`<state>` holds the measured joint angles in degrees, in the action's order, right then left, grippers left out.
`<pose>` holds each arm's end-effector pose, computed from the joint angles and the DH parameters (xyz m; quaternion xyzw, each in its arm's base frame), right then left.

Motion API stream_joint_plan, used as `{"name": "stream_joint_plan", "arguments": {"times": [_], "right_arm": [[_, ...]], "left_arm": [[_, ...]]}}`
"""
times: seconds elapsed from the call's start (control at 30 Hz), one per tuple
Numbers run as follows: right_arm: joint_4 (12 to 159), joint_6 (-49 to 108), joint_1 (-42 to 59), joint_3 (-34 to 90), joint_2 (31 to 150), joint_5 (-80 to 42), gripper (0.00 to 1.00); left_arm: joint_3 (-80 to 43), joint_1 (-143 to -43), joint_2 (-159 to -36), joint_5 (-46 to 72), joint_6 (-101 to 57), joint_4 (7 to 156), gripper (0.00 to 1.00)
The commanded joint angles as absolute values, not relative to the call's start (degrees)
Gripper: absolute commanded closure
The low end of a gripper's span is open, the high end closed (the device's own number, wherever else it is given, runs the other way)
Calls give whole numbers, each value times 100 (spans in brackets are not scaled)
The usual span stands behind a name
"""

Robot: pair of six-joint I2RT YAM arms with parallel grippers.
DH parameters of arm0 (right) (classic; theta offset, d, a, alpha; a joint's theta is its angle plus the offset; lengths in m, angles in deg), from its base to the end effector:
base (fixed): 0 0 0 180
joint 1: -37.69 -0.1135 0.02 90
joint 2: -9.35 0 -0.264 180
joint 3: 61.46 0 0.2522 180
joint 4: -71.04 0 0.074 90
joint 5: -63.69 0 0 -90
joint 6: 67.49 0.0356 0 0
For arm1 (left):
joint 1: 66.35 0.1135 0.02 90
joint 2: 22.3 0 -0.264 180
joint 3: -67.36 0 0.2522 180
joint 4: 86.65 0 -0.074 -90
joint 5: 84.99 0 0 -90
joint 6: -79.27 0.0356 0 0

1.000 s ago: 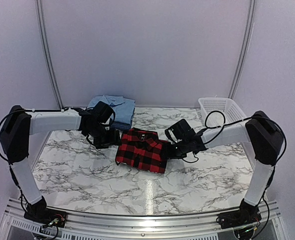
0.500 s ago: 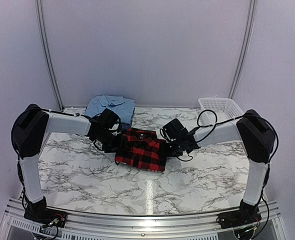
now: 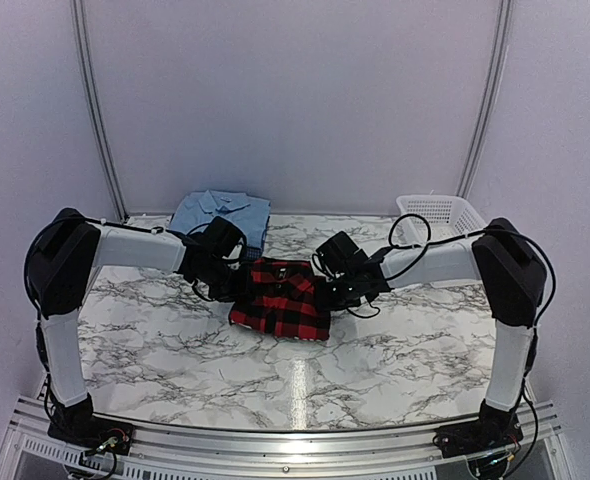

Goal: Fold and stack the long sleeve shirts
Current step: Smooth out the square-folded shirt at the center of the board.

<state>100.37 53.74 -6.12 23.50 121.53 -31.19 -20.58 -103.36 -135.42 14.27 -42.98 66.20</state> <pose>0.2938 0.2777 0.1513 -0.0927 0.9524 0.1428 0.2529 0.3308 -0.2565 0.1626 0.0652 0.9415 -0.2457 0.2214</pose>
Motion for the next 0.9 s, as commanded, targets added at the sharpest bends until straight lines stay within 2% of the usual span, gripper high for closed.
{"name": "stream_joint_plan", "arguments": {"times": [0.0,0.1,0.33,0.37,0.5,0.57,0.67,0.77,0.87], "right_arm": [[10483,5226,-845,2874,12154,-3099,100],[10721,5124,-930,3180,12091,-3061,100],[11039,4888,-991,3278,11710,-2906,100],[11087,4835,-955,3200,11656,-2870,100],[10948,4631,-577,2400,11300,-2718,100],[10762,4520,-275,1883,11158,-2392,100],[10702,4367,53,1362,11032,-2496,80],[10601,4381,229,1013,10796,-2601,64],[10625,4485,225,971,10556,-2793,61]], "left_arm": [[-2163,-10390,-13428,1241,-4318,6643,92],[-2120,-10388,-13007,997,-4264,6319,96],[-2390,-10709,-11928,425,-4155,5203,94],[-2433,-10782,-11948,426,-4224,5085,89],[-2393,-11126,-12220,293,-4374,4938,45],[-2354,-11141,-12347,265,-4517,4947,30],[-2379,-11143,-12444,207,-4571,5035,23],[-2393,-11090,-12484,175,-4580,5112,22],[-2192,-10927,-12482,319,-4684,5307,24]]}}
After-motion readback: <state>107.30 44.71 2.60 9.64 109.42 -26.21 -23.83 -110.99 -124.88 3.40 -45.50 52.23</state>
